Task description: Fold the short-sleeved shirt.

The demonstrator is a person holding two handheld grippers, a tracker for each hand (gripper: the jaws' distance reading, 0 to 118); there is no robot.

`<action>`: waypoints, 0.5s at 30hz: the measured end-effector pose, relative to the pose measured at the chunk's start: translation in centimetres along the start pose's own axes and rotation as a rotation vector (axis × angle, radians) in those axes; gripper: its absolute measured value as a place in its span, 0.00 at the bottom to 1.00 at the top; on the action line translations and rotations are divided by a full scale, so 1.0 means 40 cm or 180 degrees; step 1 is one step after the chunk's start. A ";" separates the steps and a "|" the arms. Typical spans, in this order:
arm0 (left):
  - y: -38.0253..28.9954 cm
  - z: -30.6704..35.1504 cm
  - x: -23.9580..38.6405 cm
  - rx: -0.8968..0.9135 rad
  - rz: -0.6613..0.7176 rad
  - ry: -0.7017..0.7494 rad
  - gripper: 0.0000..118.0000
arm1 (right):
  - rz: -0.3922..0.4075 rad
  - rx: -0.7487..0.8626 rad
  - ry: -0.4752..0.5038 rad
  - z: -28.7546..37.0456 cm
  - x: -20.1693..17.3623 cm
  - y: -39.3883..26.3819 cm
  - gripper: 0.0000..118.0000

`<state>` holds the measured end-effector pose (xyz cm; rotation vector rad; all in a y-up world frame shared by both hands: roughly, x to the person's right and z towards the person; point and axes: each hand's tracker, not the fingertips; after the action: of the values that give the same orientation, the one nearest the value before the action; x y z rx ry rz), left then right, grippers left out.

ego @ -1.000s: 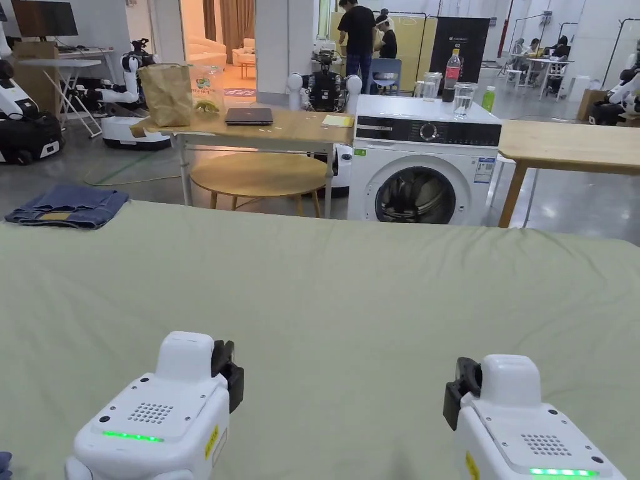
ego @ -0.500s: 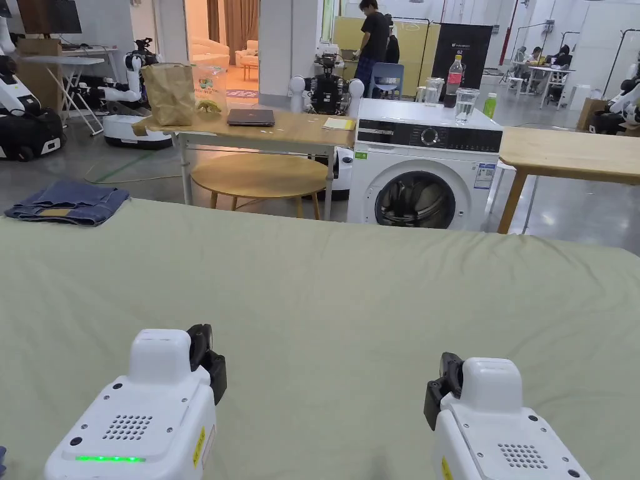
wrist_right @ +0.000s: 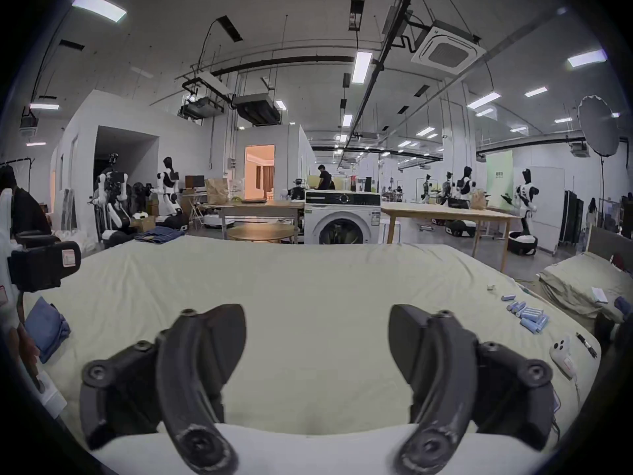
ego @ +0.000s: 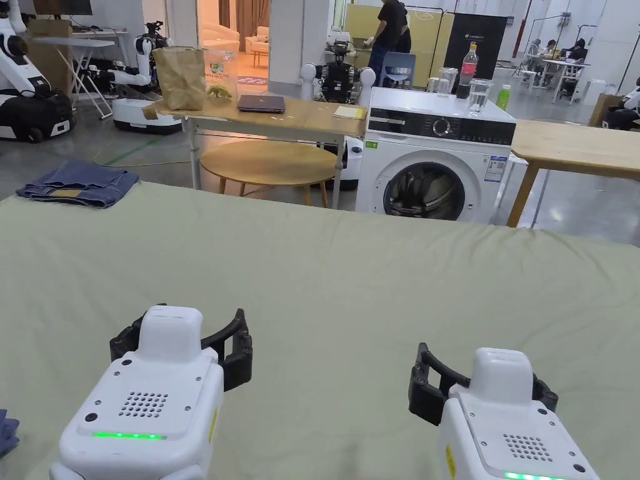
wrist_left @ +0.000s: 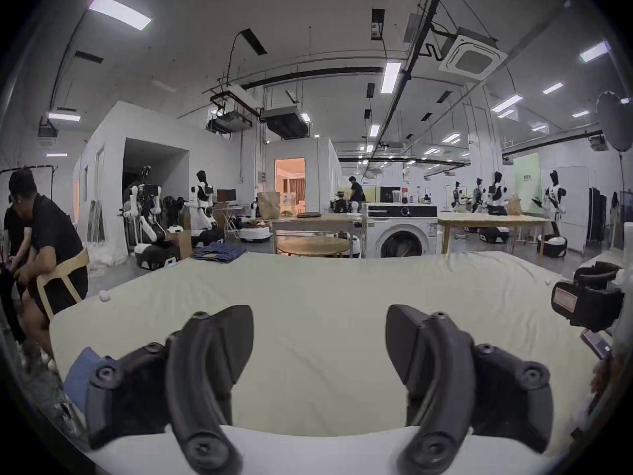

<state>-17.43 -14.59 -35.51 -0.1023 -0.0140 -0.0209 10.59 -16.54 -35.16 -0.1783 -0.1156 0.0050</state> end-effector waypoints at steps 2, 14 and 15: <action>0.005 0.006 0.003 0.0082 0.0028 -0.0098 0.70 | 0.0033 -0.0032 -0.0020 -0.004 0.000 -0.002 0.85; 0.008 0.000 -0.005 0.0286 0.0190 -0.0371 0.71 | -0.0061 -0.0038 -0.0028 -0.008 0.026 0.009 0.86; 0.006 -0.004 -0.003 0.0270 0.0160 -0.0334 0.71 | -0.0056 -0.0027 -0.0021 -0.008 0.027 0.011 0.86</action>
<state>-17.55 -14.35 -35.68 -0.0187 -0.1172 0.0354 11.71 -16.14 -35.42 -0.1856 -0.1239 -0.0124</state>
